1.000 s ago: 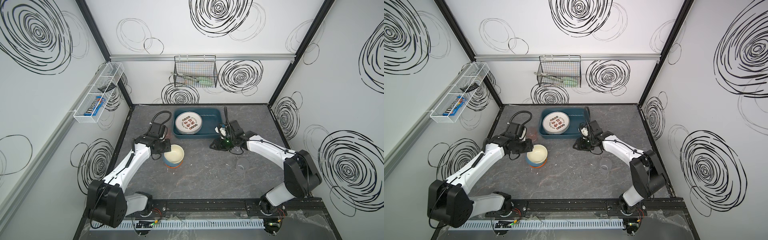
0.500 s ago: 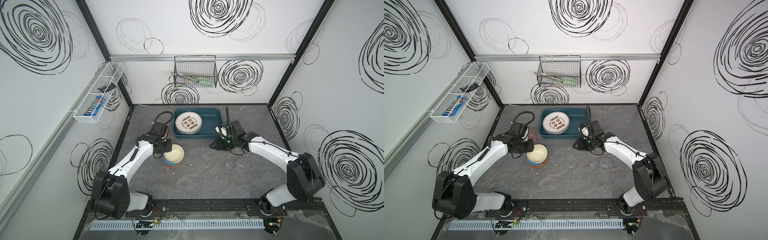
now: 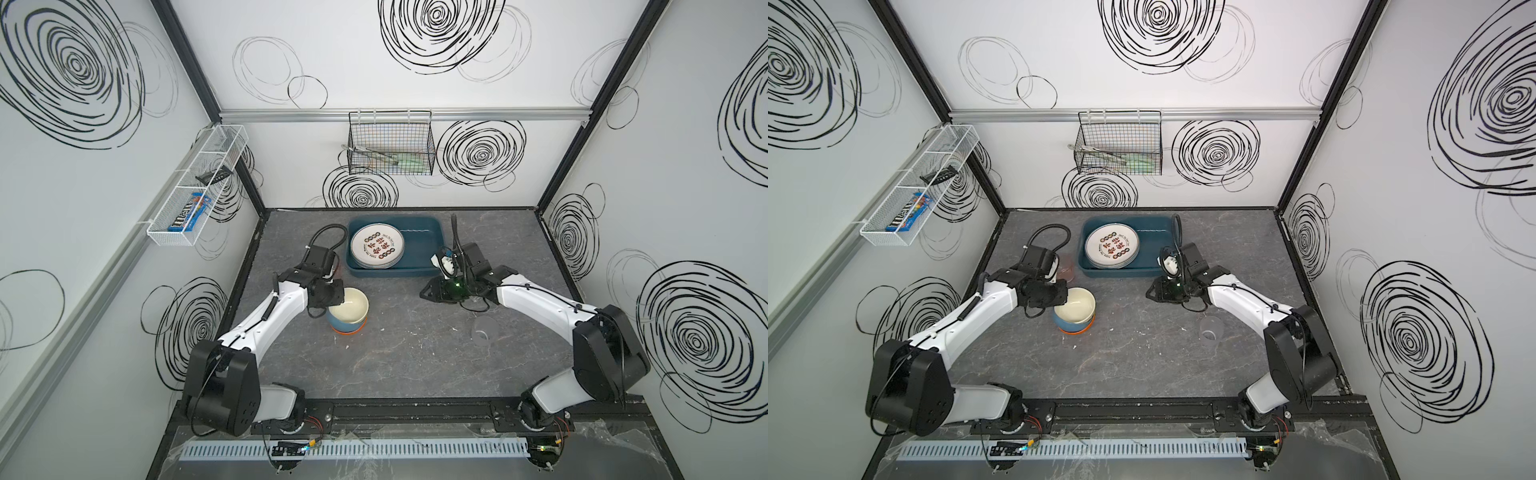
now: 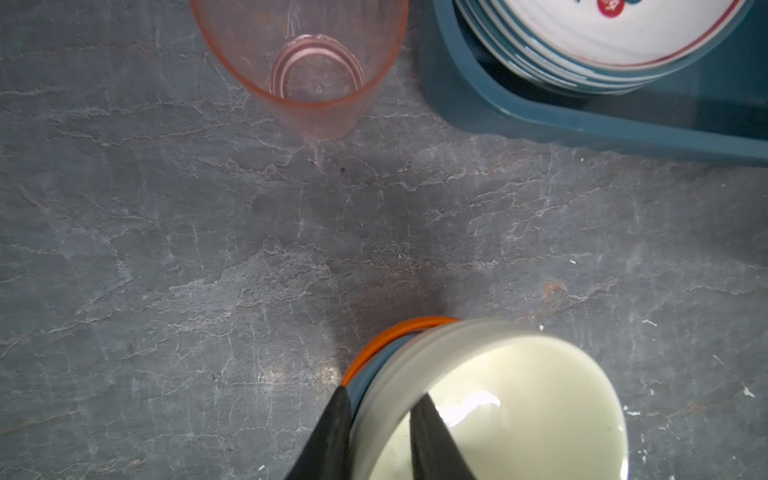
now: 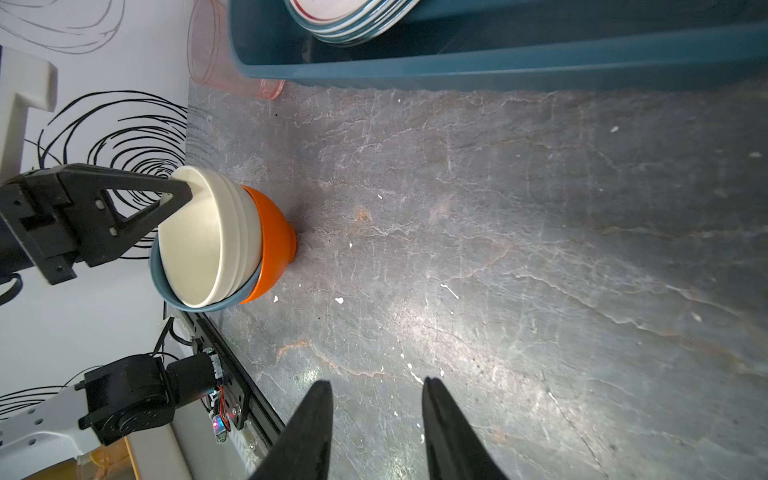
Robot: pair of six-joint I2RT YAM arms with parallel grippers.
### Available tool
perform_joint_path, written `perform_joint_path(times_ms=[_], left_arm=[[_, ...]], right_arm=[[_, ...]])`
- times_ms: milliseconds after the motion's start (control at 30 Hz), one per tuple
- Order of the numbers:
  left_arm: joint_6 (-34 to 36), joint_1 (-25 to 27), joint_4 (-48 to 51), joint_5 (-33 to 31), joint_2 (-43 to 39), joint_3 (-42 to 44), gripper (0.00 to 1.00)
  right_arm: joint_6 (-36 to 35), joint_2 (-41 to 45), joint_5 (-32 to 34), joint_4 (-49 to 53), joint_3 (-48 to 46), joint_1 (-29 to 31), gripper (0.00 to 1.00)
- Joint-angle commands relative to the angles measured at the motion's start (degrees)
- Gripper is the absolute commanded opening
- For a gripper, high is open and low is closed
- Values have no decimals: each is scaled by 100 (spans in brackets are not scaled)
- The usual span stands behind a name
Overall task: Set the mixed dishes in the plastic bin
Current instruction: 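Lower the left gripper into the cream bowl and pinch its rim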
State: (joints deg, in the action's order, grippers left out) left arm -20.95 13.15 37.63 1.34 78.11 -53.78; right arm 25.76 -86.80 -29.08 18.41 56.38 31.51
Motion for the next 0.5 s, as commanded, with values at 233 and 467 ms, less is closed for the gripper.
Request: perform_joint_path(times_ms=[233,467], left_arm=[[65,144,91,-178,-199,8,17],[56,203,205,-230,-320,-72,11]], right_arm=[[91,-7,17,-135,-31,19,41],[107,15,38,-131,-66,18,41]])
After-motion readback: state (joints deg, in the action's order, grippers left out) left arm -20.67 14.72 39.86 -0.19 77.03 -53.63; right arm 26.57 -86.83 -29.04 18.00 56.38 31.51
